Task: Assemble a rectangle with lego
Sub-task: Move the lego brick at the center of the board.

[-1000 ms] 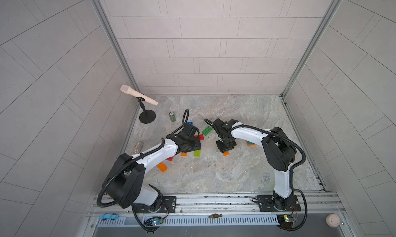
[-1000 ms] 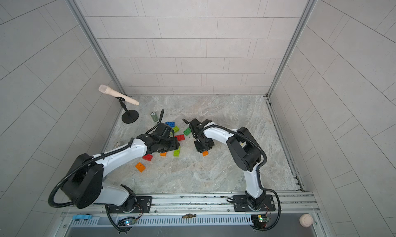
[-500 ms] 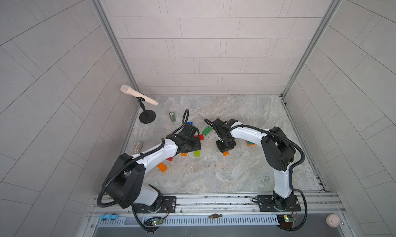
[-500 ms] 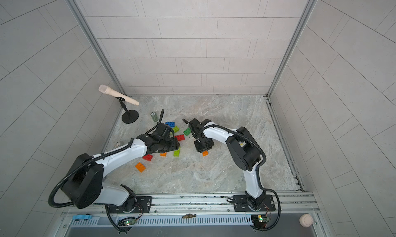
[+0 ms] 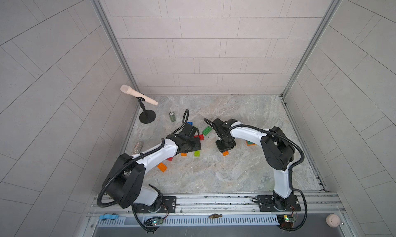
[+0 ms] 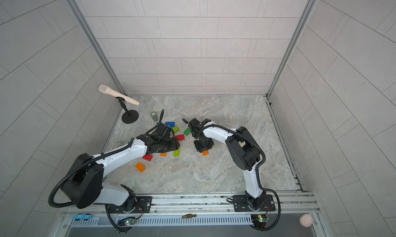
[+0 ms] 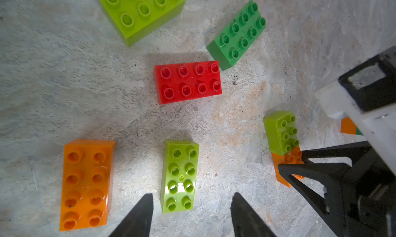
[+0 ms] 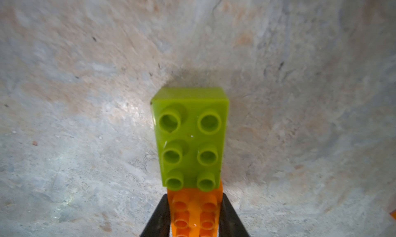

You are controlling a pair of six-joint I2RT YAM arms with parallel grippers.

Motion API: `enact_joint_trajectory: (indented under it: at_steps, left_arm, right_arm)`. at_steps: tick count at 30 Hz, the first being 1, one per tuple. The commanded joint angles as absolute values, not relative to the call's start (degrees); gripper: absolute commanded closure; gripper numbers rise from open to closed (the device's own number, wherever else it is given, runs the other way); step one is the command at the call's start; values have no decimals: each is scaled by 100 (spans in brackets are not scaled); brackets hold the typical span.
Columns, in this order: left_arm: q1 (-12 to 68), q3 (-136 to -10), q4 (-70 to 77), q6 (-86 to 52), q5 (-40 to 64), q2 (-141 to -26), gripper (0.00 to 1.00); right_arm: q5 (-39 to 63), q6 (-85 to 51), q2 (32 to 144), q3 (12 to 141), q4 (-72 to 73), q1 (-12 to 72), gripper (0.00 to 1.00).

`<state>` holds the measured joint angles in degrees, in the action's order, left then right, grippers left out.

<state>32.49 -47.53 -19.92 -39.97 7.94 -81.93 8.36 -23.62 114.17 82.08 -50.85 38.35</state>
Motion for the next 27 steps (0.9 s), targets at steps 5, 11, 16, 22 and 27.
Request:
enact_joint_trajectory:
  at_steps: [5, 11, 16, 22, 27]
  left_arm:
    - [3227, -4659, -1951, -3913, 777, -8194, 37]
    - [3230, -4642, -1942, -3912, 782, -8166, 37]
    - [3226, -4654, -1942, -3914, 791, -8164, 37]
    - [3232, -4676, -1942, -3896, 766, -8132, 37]
    - [3226, -4750, -1998, -3818, 715, -8074, 37]
  right_arm:
    - [761, -2443, 11645, 8271, -5019, 3850, 66]
    - [747, -2443, 11663, 8271, -5029, 3850, 65]
    - [772, -2451, 11618, 8297, -5036, 3854, 56]
    - [903, -2441, 11369, 8297, -5053, 3844, 41]
    - [858, -2393, 10947, 8394, -5225, 3773, 32]
